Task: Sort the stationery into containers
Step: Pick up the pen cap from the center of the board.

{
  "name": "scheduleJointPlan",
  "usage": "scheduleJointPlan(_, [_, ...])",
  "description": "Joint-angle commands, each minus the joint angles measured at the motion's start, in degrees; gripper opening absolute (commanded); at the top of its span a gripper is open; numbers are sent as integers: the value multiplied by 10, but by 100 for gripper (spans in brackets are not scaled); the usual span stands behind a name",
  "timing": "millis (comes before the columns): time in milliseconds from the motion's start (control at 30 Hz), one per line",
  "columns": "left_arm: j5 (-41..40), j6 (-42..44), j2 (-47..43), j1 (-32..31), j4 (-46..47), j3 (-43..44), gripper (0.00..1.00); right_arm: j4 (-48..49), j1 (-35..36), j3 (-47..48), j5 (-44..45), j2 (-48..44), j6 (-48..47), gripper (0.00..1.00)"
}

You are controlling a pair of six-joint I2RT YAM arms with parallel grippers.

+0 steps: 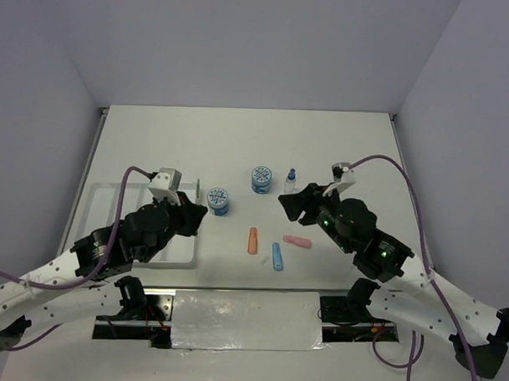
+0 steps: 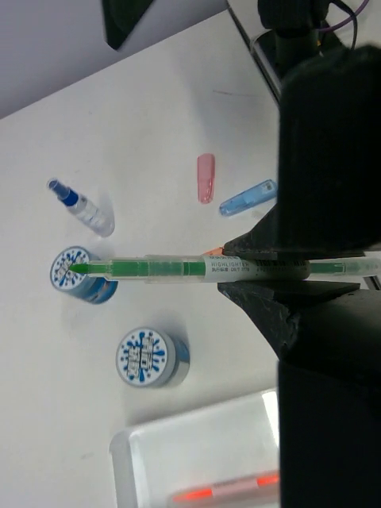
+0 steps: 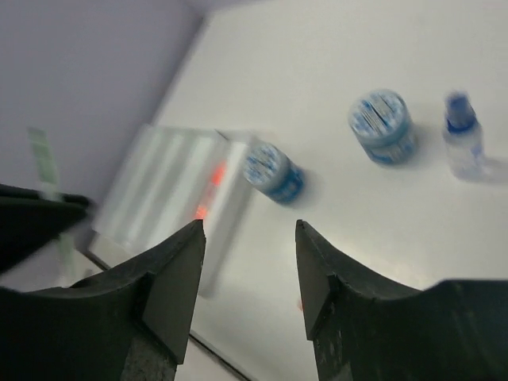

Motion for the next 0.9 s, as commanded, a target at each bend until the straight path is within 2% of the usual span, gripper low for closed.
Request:
scheduleJointPlan(0, [-58,-22,-13,2,-122,58,0,-124,-3,33,25,56,29,57])
scheduleJointPlan(67, [-47,-12,-27,2,-144,69,0,-213,4,52,32,122,56,57])
scheduleJointPlan(100, [-38,-2,-39,2,-161,78,0,-262,27,63,59,155,103,57])
scheduleJointPlan(167, [-22,13,-48,2,-174,83,0,-292,65,63,90,168,131,57])
scheduleJointPlan(200, [-11,38,-53,2,-180,85,0,-302,86,56,108,184,226,58])
scheduleJointPlan(367, [23,70,-70,2,-172,63,0,-369,186,48,170,231,417,59])
scheduleJointPlan(500, [44,68,-68,2,-171,59,0,-462,256,111,209,334,560,59])
scheduleJointPlan(600, [55,64,-65,2,-173,54,0,-532,275,168,210,418,629,59])
scheduleJointPlan(700, [64,65,-65,2,-172,51,0,-570,279,207,216,476,648,59])
scheduleJointPlan(867, [80,68,-82,2,-165,47,0,-537,277,211,215,494,651,59])
